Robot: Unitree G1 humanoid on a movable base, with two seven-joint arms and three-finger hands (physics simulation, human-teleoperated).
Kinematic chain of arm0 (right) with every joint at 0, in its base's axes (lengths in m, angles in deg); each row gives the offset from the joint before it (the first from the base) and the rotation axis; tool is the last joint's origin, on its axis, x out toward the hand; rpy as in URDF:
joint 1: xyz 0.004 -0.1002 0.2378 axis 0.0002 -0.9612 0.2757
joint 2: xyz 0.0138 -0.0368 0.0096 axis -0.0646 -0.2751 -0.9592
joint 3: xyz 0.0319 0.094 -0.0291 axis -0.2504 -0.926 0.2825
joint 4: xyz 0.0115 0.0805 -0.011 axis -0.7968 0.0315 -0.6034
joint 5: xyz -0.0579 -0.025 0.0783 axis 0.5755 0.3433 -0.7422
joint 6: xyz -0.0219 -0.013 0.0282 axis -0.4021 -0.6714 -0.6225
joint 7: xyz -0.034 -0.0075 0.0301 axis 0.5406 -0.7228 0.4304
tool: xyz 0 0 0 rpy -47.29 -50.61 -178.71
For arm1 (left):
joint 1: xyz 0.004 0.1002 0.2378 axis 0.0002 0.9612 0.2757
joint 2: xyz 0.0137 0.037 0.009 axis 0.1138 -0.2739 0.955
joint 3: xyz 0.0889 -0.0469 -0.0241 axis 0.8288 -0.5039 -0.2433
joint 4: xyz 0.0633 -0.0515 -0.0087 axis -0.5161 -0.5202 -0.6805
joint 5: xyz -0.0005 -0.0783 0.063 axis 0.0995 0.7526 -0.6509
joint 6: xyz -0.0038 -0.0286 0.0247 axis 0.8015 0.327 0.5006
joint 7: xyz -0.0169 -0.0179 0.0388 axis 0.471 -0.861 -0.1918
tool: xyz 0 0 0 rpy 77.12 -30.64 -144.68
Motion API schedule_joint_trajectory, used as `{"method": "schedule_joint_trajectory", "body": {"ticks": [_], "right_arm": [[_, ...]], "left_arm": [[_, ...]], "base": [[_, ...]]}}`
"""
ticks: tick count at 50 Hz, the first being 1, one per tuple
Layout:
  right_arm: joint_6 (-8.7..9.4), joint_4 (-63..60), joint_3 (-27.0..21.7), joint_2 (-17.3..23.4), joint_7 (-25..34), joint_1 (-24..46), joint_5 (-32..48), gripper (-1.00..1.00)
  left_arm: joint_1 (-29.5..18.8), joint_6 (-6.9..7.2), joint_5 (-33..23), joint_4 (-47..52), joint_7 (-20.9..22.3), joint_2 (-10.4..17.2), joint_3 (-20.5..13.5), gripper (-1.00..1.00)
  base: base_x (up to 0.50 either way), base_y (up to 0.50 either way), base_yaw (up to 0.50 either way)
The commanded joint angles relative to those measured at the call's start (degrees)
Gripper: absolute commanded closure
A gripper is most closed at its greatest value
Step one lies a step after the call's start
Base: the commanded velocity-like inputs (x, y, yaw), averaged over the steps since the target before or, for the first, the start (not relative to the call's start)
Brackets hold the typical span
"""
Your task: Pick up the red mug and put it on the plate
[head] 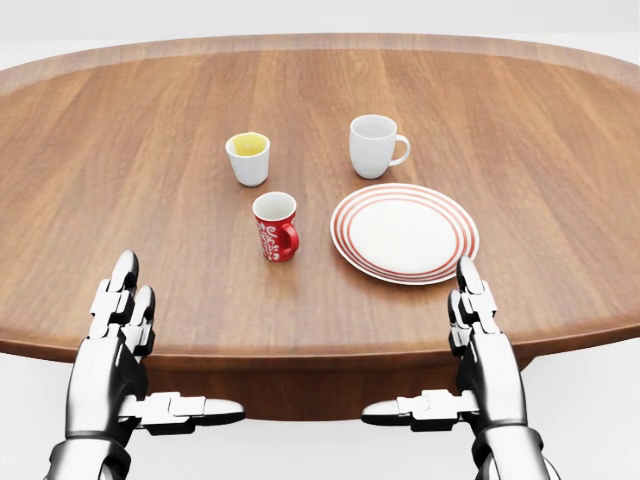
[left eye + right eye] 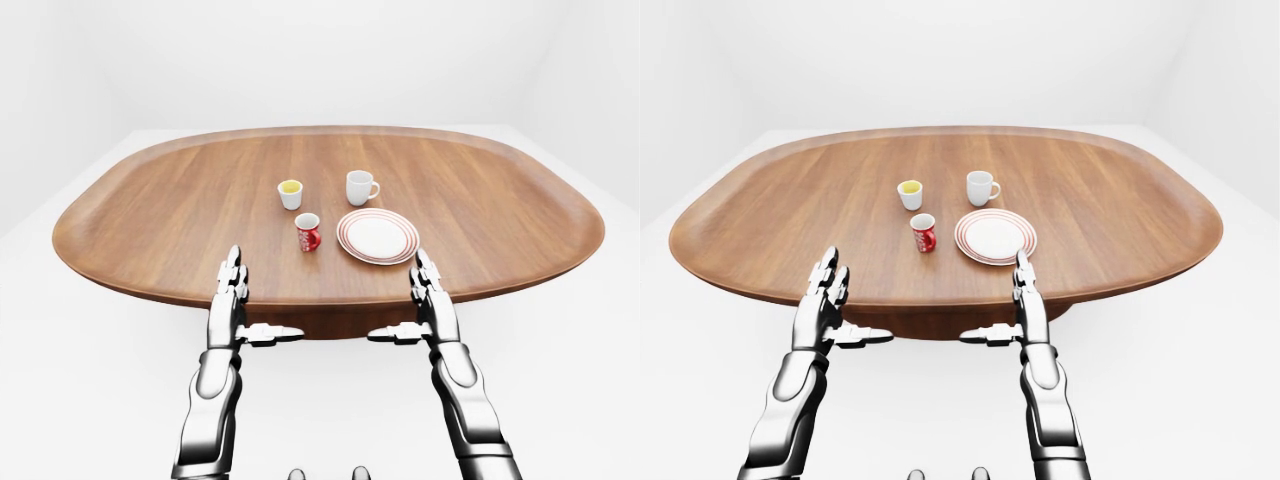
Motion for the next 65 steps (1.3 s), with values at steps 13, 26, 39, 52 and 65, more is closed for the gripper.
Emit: {"method": "schedule_joint_trajectory", "body": {"ticks": [13,26,39,52,65], "right_arm": [[5.42,-3.84,-1.4,0.94,-1.62,5.93,-2.18,-1.0],[5.42,-6.2,-2.02,2.21,-0.95,13.24,-2.16,-1.0],[5.42,-3.46,-3.6,5.08,0.36,20.87,-2.8,-1.0],[5.42,-4.79,-3.61,6.04,1.07,22.43,-2.23,-1.0],[5.42,-5.93,-3.27,5.85,1.5,22.95,-1.24,-1.0]], "left_arm": [[-7.43,2.59,0.6,5.67,-0.72,1.93,-2.61,-1.0],[-15.93,2.59,0.91,7.89,-1.75,4.37,-4.35,-1.0],[-24.06,2.59,1.87,5.08,-3.46,7.22,-5.71,-1.0],[-25.95,2.59,1.65,3.16,-3.83,7.79,-5.72,-1.0],[-26.12,2.59,1.45,5.12,-4.02,7.92,-5.81,-1.0]], "base": [[0.0,0.0,0.0],[0.0,0.0,0.0],[0.0,0.0,0.0],[0.0,0.0,0.0],[0.0,0.0,0.0]]}}
